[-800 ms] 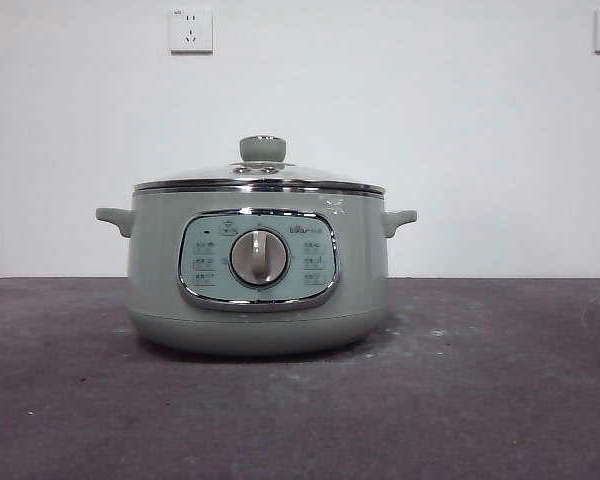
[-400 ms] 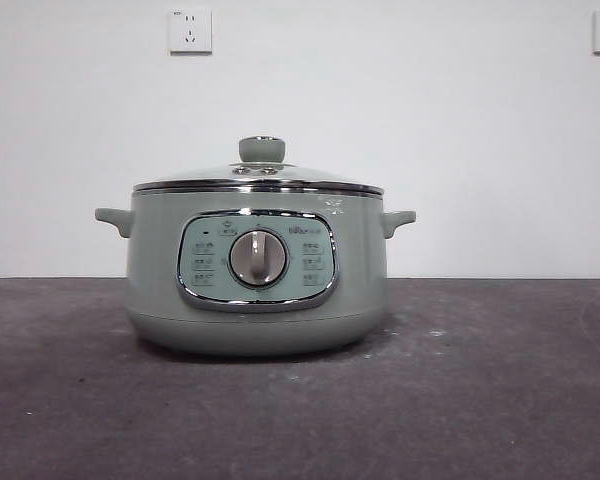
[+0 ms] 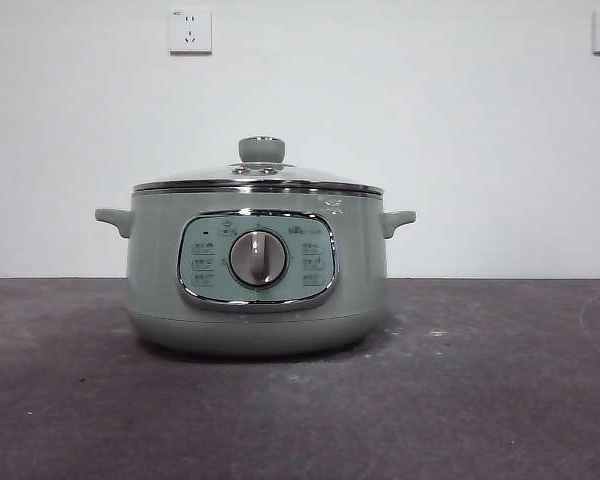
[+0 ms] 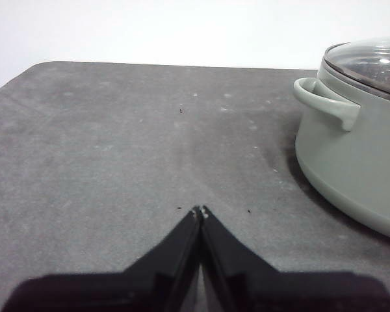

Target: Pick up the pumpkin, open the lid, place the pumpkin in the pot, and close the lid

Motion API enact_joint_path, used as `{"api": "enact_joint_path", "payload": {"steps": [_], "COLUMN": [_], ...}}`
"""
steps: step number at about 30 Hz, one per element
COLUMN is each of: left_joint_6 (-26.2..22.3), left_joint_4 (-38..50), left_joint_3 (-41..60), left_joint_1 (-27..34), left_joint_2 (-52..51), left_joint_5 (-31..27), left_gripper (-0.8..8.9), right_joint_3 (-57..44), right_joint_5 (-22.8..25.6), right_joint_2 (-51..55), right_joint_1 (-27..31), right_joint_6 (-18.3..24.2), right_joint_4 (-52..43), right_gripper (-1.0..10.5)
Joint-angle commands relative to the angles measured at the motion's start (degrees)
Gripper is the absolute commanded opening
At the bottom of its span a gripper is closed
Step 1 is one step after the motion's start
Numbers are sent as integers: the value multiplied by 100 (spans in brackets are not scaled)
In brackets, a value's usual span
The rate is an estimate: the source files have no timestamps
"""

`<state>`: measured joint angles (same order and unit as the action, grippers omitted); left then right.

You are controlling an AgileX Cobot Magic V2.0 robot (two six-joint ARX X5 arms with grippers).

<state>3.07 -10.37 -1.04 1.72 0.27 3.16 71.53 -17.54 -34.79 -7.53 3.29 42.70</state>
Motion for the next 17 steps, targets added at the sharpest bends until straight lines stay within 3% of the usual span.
{"api": "enact_joint_path", "payload": {"steps": [1,7,10,17], "left_joint_6": [35,35,35,35], "left_joint_4": [0,0,0,0], "left_joint_3": [87,87,87,87], "left_joint_1": [13,13,13,13], "left_joint_2": [-15,-15,-15,-15], "left_joint_5": [0,0,0,0], "left_gripper": [-3,-3,-3,-3], "right_joint_3": [-1537,-3722,-4570,-6085], "right_joint_5": [7,227,691,940], "right_joint_2": [651,1729,2208,3123], "right_joint_1": [286,501,501,498], "right_joint_6": [33,-245,-396,-546], "right_joint_4": [-1239,-2570,-2894,-3348], "right_gripper": [1,1,1,1]}}
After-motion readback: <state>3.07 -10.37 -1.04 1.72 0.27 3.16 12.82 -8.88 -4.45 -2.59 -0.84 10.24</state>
